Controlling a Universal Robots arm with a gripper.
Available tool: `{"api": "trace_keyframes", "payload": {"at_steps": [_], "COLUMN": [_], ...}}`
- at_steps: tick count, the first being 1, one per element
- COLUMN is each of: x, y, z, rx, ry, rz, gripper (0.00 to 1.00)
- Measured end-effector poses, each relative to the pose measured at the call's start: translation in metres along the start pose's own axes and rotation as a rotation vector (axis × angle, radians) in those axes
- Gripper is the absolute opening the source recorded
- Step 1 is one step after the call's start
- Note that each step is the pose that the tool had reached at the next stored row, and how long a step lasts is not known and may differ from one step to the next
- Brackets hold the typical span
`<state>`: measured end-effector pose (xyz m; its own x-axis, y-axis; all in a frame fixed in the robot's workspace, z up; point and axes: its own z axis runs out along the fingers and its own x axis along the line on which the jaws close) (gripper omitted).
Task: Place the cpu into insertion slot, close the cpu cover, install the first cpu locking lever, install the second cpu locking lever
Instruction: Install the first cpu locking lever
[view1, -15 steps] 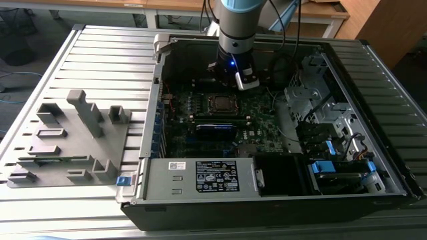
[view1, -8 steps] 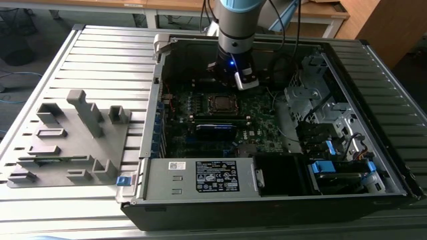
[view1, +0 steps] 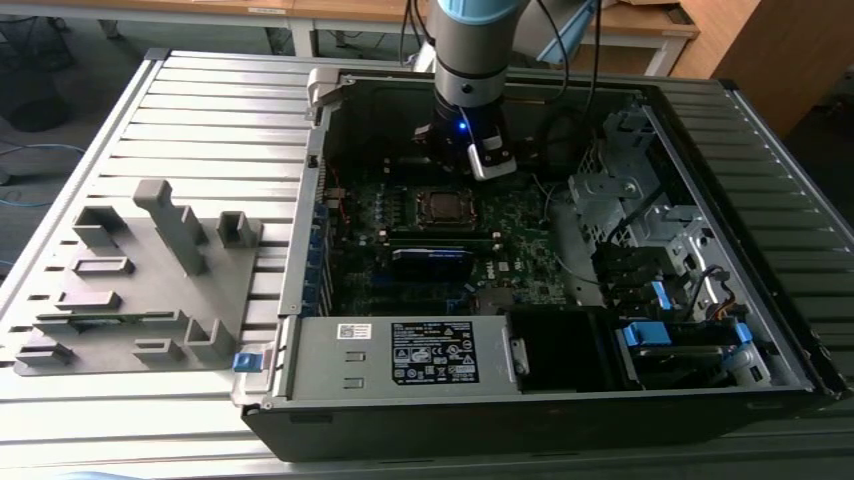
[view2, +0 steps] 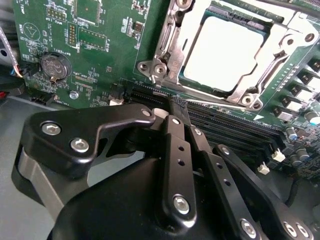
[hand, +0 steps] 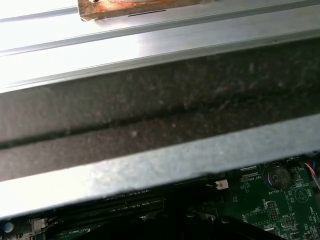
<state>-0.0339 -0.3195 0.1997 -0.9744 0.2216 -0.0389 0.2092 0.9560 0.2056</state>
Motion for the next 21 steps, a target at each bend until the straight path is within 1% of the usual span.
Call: {"api": "trace_keyframes", "payload": {"at_steps": [3,5,7,8,15,21], "x": [0.0,-0.0001,-0.0001,-0.0001,0.0,0.0001], "y": [-0.0002,-0.0004,-0.0005,-0.0005,-0.0005,0.0003], "z": [-0.0001,-0.0001,-0.0002,0.0,0.0,0.0001], "rx": [0.0098,0.0179,0.0277,0.0307,0.031,0.0331], "ry": [-0.0031,-0.0057,-0.009,-0.0112,-0.0122,-0.0209], "rz": [-0.001,-0.002,-0.003,-0.004,-0.003,0.042], "gripper": [0.11,0.11,0.11,0.11,0.11,0.11]}}
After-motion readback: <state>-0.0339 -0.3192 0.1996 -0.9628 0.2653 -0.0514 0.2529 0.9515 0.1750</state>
